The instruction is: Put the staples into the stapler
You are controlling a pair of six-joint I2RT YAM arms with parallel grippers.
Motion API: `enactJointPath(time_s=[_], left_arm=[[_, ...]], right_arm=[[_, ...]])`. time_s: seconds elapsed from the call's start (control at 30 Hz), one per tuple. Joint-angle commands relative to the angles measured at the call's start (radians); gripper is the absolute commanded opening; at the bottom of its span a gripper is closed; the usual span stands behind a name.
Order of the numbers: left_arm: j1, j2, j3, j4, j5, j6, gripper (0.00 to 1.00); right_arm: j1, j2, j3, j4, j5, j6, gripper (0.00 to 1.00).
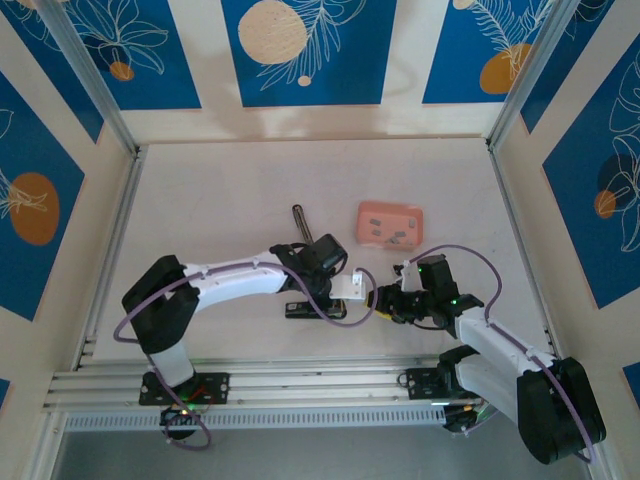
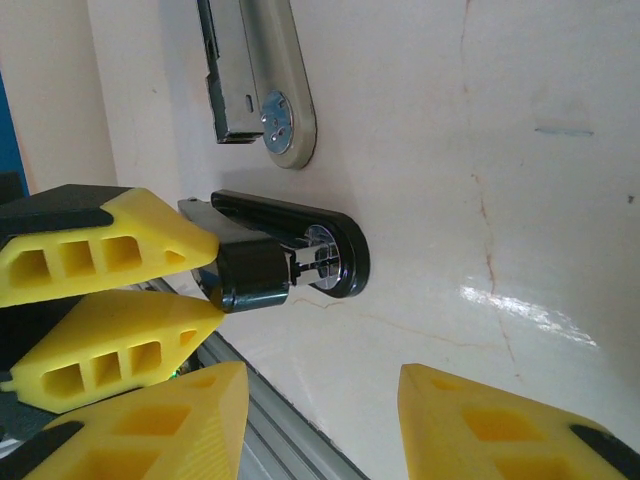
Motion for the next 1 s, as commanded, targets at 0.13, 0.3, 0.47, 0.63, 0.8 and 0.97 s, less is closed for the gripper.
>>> enactJointPath(time_s=[0.13,0.3,0.47,0.63,0.8,0.97], left_arm=[[0.004,0.076,0.023,-0.103,-0.011,0.029,0.22],[0.004,0.088,0.027,-0.123,-0.042,0.032,0.23],[0.004,0.015,-0.003,-0.06,-0.025,0.003,0.37],[0.018,-0.126,-0.077,0.021,-0.021,-0.024,0.56],[0.071,-0.264,-0.209,0.076,-0.017,-0.024,0.67],[0.117,-0.334,-0.307,0.082,-0.02,-0.002,0.71]], right_arm=[[-0.006,-0.013,-0.021,-0.026,-0.024,-0.021,0.44],[-0.006,-0.014,-0.021,-0.027,-0.027,-0.019,0.44],[-0.008,-0.019,-0.017,-0.03,-0.026,-0.018,0.44],[-0.007,-0.02,-0.012,-0.033,-0.023,-0.018,0.45],[-0.007,-0.019,-0.01,-0.033,-0.022,-0.02,0.45],[-0.007,-0.019,-0.009,-0.031,-0.02,-0.02,0.46]])
